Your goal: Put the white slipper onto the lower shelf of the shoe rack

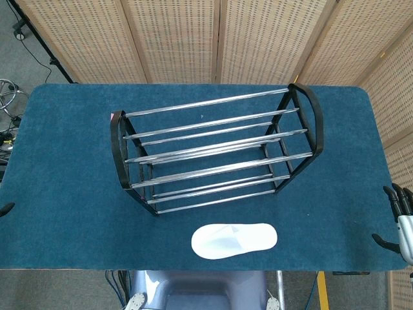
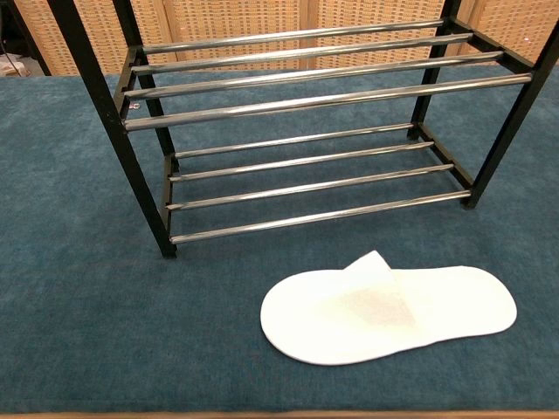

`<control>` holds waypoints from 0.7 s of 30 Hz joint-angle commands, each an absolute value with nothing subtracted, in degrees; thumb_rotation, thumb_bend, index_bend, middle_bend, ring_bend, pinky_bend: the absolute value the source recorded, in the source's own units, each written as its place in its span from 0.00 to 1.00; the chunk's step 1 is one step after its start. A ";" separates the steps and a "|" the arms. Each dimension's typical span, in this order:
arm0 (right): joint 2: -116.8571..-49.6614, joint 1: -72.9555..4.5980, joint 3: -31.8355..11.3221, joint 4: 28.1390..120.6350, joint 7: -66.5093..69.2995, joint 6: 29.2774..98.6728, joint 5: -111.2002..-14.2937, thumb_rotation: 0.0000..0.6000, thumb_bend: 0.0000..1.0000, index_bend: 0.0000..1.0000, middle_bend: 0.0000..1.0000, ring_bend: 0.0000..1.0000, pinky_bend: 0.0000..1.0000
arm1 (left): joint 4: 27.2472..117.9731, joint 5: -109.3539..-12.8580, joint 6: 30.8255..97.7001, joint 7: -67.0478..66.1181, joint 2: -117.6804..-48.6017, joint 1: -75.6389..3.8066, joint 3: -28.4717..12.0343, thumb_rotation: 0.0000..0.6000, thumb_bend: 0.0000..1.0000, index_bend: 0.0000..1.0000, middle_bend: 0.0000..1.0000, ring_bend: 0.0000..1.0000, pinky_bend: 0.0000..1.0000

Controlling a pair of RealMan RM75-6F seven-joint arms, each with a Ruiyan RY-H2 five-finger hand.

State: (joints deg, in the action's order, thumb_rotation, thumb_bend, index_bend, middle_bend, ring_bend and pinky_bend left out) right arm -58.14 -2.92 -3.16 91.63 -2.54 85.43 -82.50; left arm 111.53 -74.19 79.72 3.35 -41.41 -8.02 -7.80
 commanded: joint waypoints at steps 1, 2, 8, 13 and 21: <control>-58.16 -2.86 -3.00 91.64 -2.85 85.32 -82.76 1.00 0.00 0.04 0.04 0.03 0.00 | 111.58 -74.09 79.42 3.43 -41.40 -8.18 -7.73 1.00 0.14 0.00 0.00 0.00 0.04; -58.18 -2.84 -2.89 91.69 -2.98 85.22 -82.91 1.00 0.00 0.04 0.04 0.03 0.00 | 111.64 -74.08 79.33 3.37 -41.37 -8.22 -7.71 1.00 0.14 0.00 0.00 0.00 0.04; -57.92 -3.57 -1.40 91.39 -3.34 83.02 -85.18 1.00 0.00 0.04 0.04 0.02 0.00 | 111.99 -74.11 78.92 2.92 -41.37 -8.41 -7.53 1.00 0.14 0.00 0.00 0.00 0.04; -58.72 -6.70 2.01 86.54 -1.19 79.23 -93.77 1.00 0.00 0.09 0.05 0.02 0.00 | 112.23 -74.01 78.55 1.77 -41.89 -8.88 -7.52 1.00 0.14 0.00 0.00 0.00 0.04; -65.34 -12.36 4.76 74.76 1.71 80.31 -107.62 1.00 0.00 0.20 0.15 0.06 0.04 | 112.97 -73.06 78.36 -0.34 -42.37 -9.10 -7.32 1.00 0.14 0.00 0.00 0.00 0.04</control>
